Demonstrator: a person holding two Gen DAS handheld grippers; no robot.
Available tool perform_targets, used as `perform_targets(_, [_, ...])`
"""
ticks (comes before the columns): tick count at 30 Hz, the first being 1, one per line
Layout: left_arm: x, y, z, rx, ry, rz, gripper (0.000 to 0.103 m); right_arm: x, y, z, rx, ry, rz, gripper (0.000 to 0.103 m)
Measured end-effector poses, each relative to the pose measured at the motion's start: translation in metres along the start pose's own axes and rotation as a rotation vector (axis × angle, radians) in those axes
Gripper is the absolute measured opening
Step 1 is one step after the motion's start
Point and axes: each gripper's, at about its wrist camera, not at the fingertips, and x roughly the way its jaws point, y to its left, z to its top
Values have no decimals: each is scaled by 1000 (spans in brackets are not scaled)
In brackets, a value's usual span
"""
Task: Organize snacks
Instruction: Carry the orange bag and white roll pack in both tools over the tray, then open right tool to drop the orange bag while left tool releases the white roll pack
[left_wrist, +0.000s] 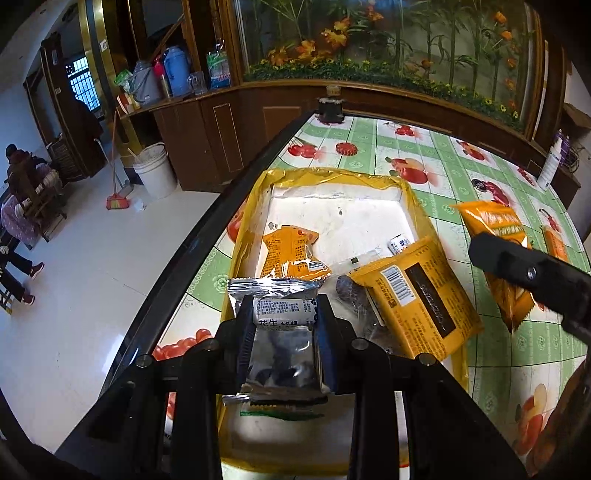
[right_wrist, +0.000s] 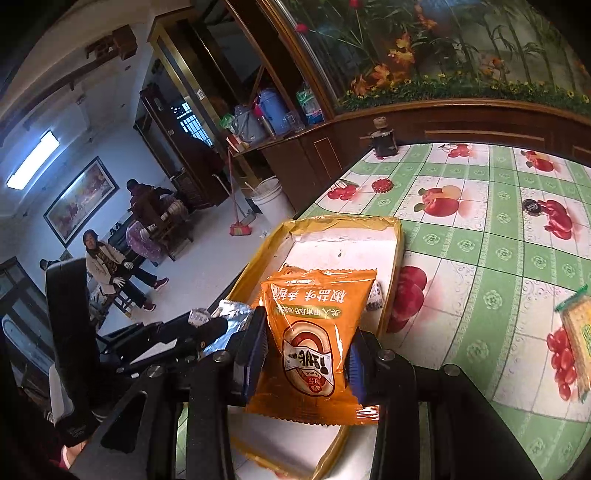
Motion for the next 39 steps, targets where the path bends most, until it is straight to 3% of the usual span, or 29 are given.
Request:
perform_targets(11, [37,-6,18,8,46,64,29,67,-12,39,-2,65,-2,39])
perform_targets(22, [54,-2,24,-12,58,83,32,116,-15,54,-47,163,-38,40])
perform_targets(24, [53,0,23,-19,53,77,36,122,-16,54,-47,178,-39,40])
perform_targets(27, [50,0,24,-26,48,74,54,129,-16,52,-48,202,-37,42])
perform_targets(29, [47,1,24,-32,44,80,59,132,-15,49,-43,214,-29,44])
perform_targets(32, [41,3,23,-43,35,77,59,132,-15,46,-37,212,-24,54])
perform_targets(34, [36,7,23,-59,24,75,59,128,-15,46,-31,202,-21,66])
perform_targets(39, [12,13,21,-87,-41,105,60,103,-14,47,-11,145,-4,66])
